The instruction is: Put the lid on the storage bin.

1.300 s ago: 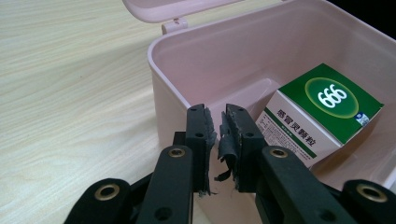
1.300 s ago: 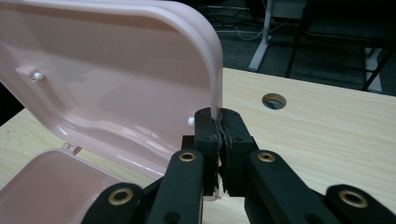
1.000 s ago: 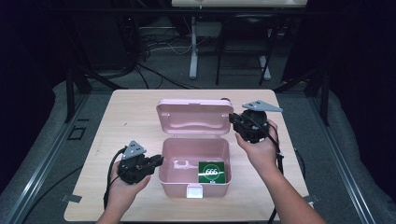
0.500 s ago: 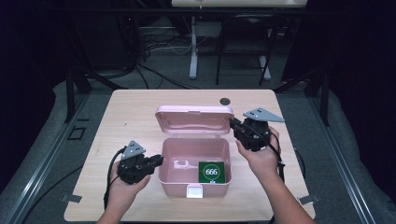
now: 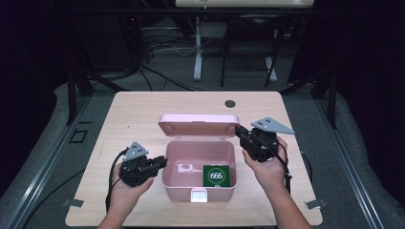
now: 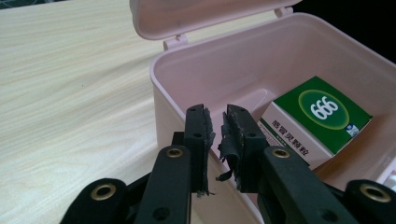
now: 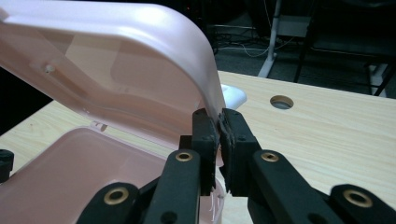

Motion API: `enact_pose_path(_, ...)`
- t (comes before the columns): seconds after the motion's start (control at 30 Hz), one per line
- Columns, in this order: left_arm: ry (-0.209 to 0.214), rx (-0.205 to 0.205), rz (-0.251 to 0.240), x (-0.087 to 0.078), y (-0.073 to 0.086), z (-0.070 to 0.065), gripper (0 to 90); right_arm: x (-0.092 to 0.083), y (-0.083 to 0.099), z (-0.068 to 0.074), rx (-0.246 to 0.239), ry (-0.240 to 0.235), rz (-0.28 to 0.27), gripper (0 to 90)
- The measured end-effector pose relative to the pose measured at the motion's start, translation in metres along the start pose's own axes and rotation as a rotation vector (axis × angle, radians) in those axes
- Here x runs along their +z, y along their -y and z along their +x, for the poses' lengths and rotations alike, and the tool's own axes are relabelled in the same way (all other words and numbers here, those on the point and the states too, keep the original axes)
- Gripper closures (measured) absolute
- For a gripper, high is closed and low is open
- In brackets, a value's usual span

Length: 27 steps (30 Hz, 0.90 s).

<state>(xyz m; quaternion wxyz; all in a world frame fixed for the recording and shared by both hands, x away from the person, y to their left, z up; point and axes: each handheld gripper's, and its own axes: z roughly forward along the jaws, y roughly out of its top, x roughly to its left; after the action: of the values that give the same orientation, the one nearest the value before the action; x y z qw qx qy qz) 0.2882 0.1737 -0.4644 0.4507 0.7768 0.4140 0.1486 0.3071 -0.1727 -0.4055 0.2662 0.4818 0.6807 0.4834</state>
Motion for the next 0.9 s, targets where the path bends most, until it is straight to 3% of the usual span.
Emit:
enact_pose_path(0.13,-0.006,-0.005,-0.012,-0.004,-0.002,0.0,76.7,-0.003,0.005,-0.001,0.02,-0.019,-0.009,84.5)
enact_pose_path(0.47,-0.035,0.01,-0.061,-0.011,-0.012,-0.003,71.6,-0.006,0.01,0.001,0.008,-0.021,-0.026,84.5)
enact_pose_path(0.67,-0.053,0.019,-0.097,-0.016,-0.02,-0.003,69.2,-0.008,0.013,0.001,0.009,-0.026,-0.026,84.5)
enact_pose_path(0.8,-0.047,-0.002,-0.127,-0.022,-0.028,-0.001,66.2,-0.008,0.014,0.001,0.015,-0.032,-0.035,84.2)
enact_pose_path(0.9,-0.063,0.014,-0.148,-0.028,-0.036,0.0,64.5,-0.009,0.014,0.001,0.014,-0.035,-0.029,83.9)
